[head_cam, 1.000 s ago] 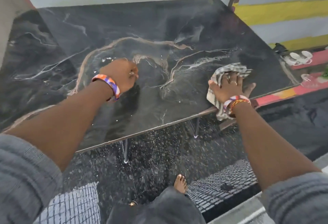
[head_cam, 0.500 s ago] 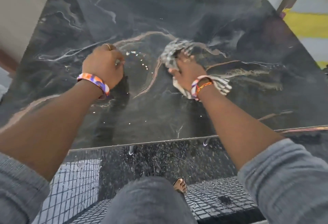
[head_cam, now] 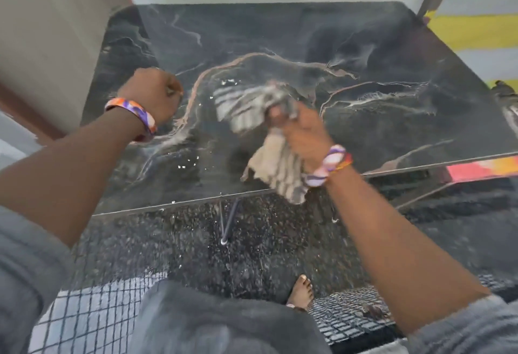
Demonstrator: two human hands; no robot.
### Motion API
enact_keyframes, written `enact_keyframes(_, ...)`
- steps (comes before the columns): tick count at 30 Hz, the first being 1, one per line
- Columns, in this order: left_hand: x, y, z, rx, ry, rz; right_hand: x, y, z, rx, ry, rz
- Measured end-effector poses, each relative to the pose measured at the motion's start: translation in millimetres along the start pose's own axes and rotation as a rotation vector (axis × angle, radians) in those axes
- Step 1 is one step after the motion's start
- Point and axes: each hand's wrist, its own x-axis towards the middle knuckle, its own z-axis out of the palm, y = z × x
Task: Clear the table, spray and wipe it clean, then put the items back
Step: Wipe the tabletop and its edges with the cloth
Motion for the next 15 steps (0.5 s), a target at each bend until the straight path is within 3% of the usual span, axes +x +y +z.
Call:
enact_keyframes(4,-1.7,16.3,12.1,-0.013,-0.044,0.066,-8.4,-12.3,-93.5,-0.261,0.411,-0.150)
enact_keyframes(6,-2.9,19.8,18.2,-0.012,-0.052,0.105,-6.0,6.6,-128.3,-0.444,0.513,-0.078)
enact_keyframes(10,-6.4,8.9,25.6,0.004,-0.059,0.156,-12.0,58.4,-132.7,-1.058,0.232,0.163)
enact_keyframes(15,-11.2,-11.4,25.0,0.006,-0.035,0.129,-26.0,54.9,-49.4,-1.152,0.065,0.014)
